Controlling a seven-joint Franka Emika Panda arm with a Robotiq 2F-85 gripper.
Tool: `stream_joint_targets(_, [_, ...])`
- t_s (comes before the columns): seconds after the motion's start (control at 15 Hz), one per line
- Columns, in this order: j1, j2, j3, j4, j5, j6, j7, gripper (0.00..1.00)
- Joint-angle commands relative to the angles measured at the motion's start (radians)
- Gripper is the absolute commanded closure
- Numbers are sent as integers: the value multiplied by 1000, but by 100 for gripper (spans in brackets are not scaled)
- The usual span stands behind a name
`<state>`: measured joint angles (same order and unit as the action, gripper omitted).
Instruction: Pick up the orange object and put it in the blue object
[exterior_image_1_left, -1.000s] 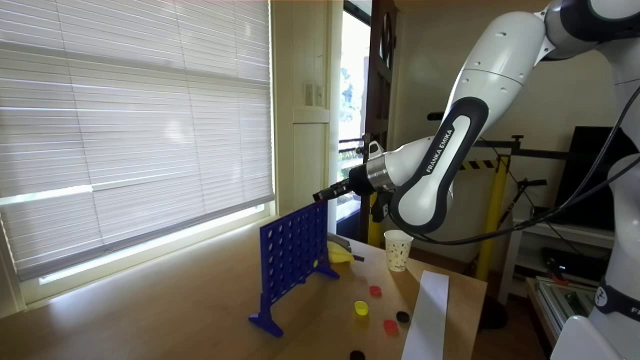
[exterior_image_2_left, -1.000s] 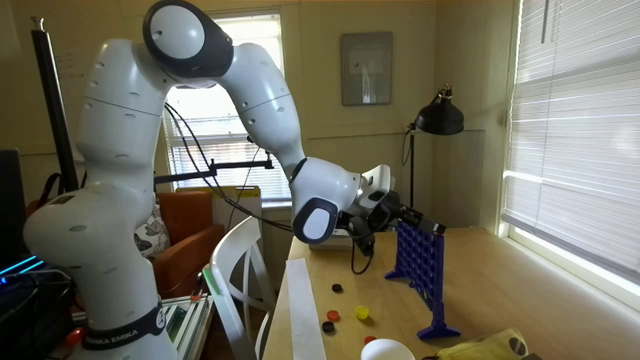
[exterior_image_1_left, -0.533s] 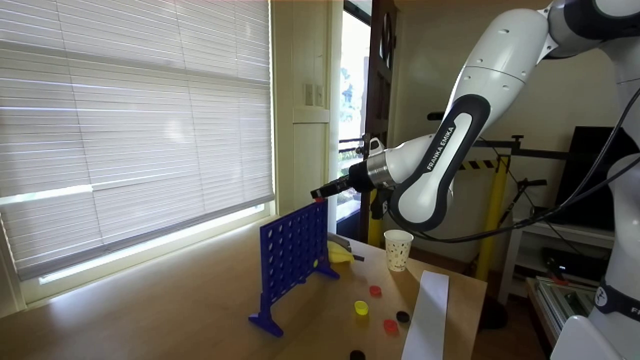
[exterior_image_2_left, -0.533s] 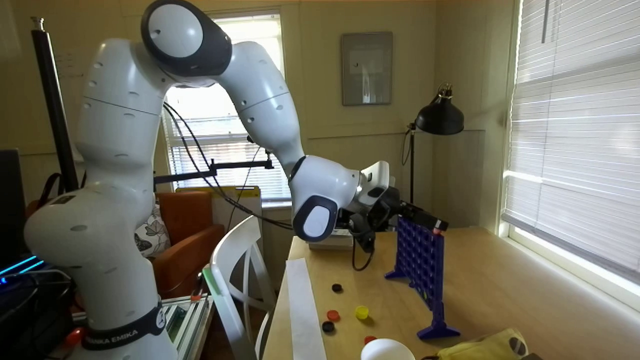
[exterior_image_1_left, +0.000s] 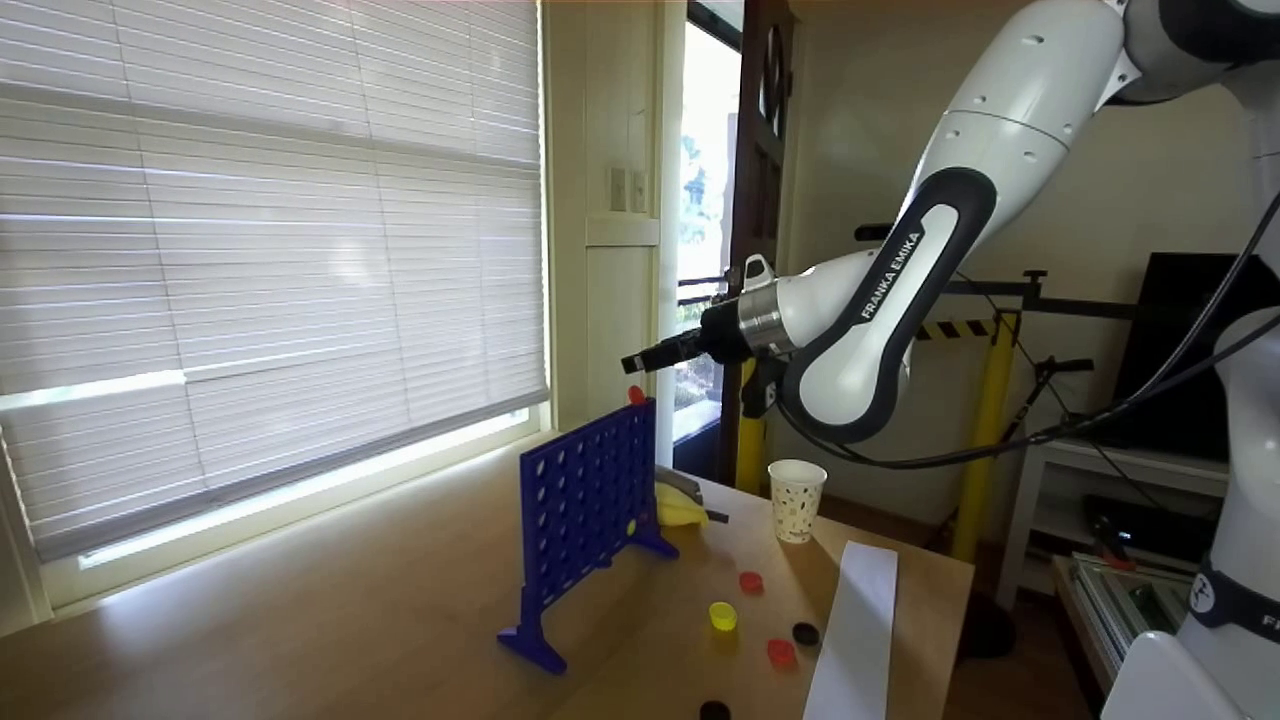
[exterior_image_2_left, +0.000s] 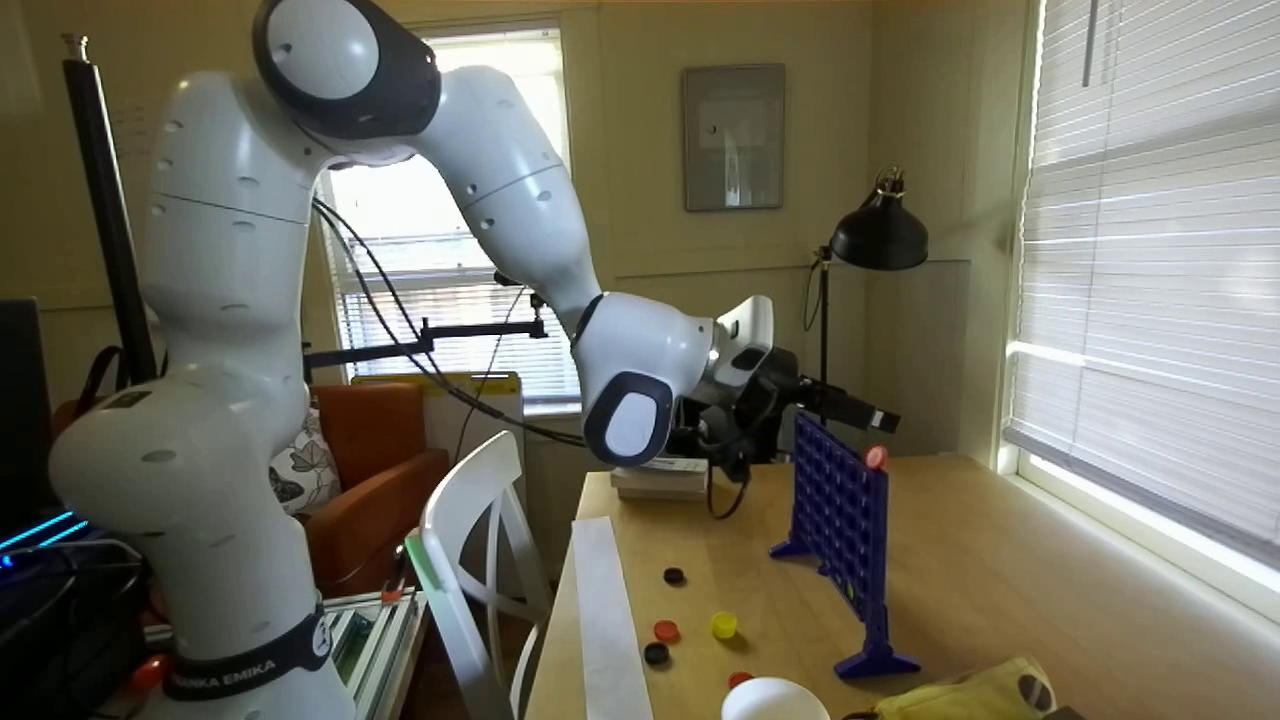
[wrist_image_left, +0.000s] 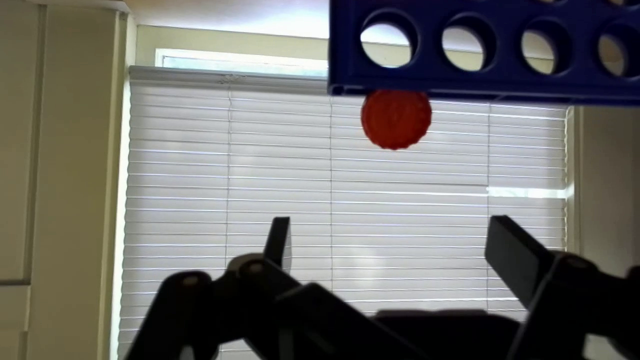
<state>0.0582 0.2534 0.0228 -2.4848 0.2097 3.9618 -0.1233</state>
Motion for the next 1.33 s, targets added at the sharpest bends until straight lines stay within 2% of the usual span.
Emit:
stream_joint_targets(0.0, [6,-101,-12,-45,3,-94,3,0])
stream_joint_targets(0.07, [-15,-191,-8,-73,-34,-190,43,0])
stream_joint_targets(0.13, [-11,-234,-20,-71,-7,-244,11,0])
stream_joint_targets(0.33, [-47,-340,-11,-102,-131,-473,85,0])
stream_joint_targets(0.47, [-31,-381,-38,-79,-173,-639,103,0])
stream_joint_targets(0.6, [13,-414,-72,-35,-166,-812,92,0])
stream_joint_targets(0.67, [-49,-437,-47,10,-172,-894,75,0])
stream_joint_targets(0.73, [-20,-389,-44,-32,-138,-770,70,0])
stream_joint_targets(0.93, [-41,-429,-45,8,-140,-869,67,0])
stream_joint_targets(1.07, [-43,-430,-45,8,-140,-872,67,0])
stream_joint_targets(1.13, [-16,-428,-51,28,-125,-901,45,0])
stream_joint_targets(1.27, [-43,-399,-25,62,-188,-888,63,0])
